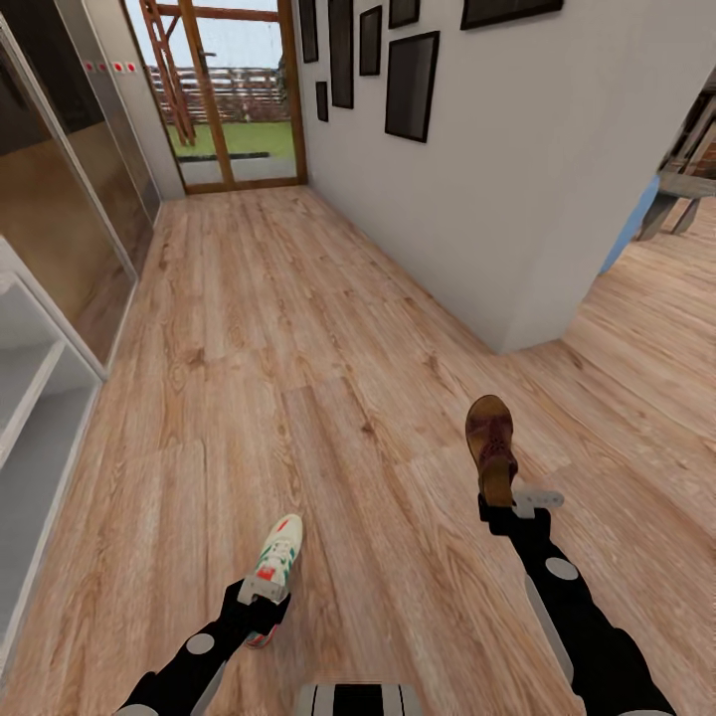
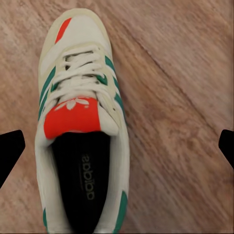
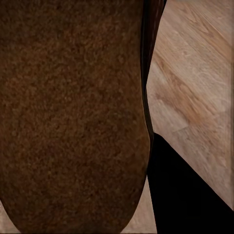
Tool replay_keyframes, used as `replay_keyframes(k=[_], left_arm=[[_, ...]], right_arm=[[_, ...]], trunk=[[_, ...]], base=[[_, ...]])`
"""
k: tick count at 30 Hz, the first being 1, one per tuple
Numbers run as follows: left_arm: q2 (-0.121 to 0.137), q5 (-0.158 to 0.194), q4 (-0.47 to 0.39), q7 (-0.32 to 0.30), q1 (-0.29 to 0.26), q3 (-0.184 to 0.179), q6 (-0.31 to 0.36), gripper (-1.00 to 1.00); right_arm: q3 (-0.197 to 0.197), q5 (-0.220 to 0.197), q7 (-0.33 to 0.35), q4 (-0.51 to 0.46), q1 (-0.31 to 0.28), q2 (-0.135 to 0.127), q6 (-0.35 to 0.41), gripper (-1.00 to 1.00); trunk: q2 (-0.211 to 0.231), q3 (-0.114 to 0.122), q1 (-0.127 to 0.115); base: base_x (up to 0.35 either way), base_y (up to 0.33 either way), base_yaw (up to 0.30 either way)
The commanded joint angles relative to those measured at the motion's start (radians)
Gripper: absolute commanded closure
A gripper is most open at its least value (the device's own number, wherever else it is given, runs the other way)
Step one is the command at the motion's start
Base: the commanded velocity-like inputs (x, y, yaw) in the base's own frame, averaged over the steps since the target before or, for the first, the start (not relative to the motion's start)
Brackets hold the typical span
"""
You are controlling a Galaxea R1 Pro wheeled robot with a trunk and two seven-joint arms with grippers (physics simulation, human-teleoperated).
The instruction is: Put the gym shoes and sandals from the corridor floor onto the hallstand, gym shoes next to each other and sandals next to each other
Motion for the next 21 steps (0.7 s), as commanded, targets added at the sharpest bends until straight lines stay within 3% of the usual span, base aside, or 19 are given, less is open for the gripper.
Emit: replay_keyframes(k=[1, 11, 17, 21], left_arm=[[-0.001, -0.009, 0.000, -0.006, 0.000, 0.009, -0.003, -1.00], [0.003, -0.005, -0.001, -0.006, 0.000, 0.009, -0.004, -1.00], [0.008, 0.025, -0.002, -0.006, 0.000, 0.009, -0.005, -1.00], [0.012, 0.044, -0.002, -0.006, 0.000, 0.009, -0.005, -1.00]], right_arm=[[0.001, -0.003, -0.004, -0.002, 0.000, 0.000, 0.006, 1.00], [0.001, -0.002, -0.004, -0.003, 0.000, 0.000, 0.006, 1.00], [0.001, -0.002, -0.004, -0.003, 0.000, 0.000, 0.006, 1.00], [0.001, -0.002, -0.004, -0.003, -0.001, 0.000, 0.006, 1.00]], trunk=[[0.000, -0.001, 0.000], [0.000, -0.001, 0.000], [0.000, -0.003, 0.000], [-0.001, -0.023, 0.001]], base=[[-0.129, 0.000, 0.000], [-0.042, 0.000, 0.000], [-0.003, 0.000, 0.000], [0.000, 0.000, 0.001]])
